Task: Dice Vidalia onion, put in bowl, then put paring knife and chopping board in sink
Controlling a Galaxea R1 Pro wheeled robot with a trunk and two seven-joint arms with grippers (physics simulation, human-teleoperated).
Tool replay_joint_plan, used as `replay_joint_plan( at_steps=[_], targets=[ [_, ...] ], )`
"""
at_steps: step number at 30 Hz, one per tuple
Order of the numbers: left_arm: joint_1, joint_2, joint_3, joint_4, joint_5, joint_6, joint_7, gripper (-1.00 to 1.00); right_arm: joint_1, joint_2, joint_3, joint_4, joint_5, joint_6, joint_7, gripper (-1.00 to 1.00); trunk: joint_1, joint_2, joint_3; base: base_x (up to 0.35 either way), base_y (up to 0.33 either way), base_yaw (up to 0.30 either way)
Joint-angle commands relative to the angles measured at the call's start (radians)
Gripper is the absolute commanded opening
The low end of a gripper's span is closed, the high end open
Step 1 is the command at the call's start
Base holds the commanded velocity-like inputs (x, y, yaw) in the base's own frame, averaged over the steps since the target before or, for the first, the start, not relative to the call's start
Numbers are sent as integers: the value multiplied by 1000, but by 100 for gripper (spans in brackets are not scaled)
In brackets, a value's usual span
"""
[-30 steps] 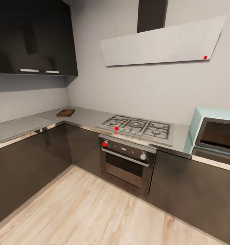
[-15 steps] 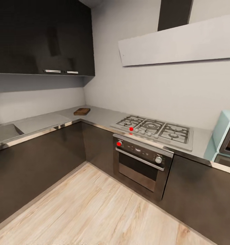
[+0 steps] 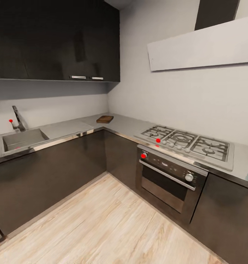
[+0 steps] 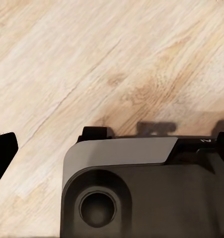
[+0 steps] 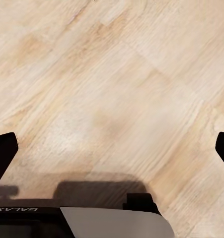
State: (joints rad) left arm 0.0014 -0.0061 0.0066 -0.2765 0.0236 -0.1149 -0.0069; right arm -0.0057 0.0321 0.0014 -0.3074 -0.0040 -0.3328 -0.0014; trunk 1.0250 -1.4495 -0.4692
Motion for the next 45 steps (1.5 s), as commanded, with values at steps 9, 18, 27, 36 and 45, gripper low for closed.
replay_joint_plan(
  at_steps=[9,18,27,36,45],
  targets=[
    [0,-1,0,4,2,-2,-1,100,0,0,0,1,0,-3,0,100,0,0,-1,0,0,280],
    [0,-2,1,4,2,-2,-1,100,0,0,0,1,1,-3,0,100,0,0,-1,0,0,280],
    [0,-2,1,4,2,-2,-1,100,0,0,0,1,1,-4,0,100,0,0,-1,67,0,280],
    [0,-1,1,3,2,-2,-1,100,0,0,1,1,1,-5,0,100,0,0,-1,163,0,280],
    [0,-1,1,3,2,-2,-1,100,0,0,1,1,1,-5,0,100,0,0,-1,236,0,280]
  ],
)
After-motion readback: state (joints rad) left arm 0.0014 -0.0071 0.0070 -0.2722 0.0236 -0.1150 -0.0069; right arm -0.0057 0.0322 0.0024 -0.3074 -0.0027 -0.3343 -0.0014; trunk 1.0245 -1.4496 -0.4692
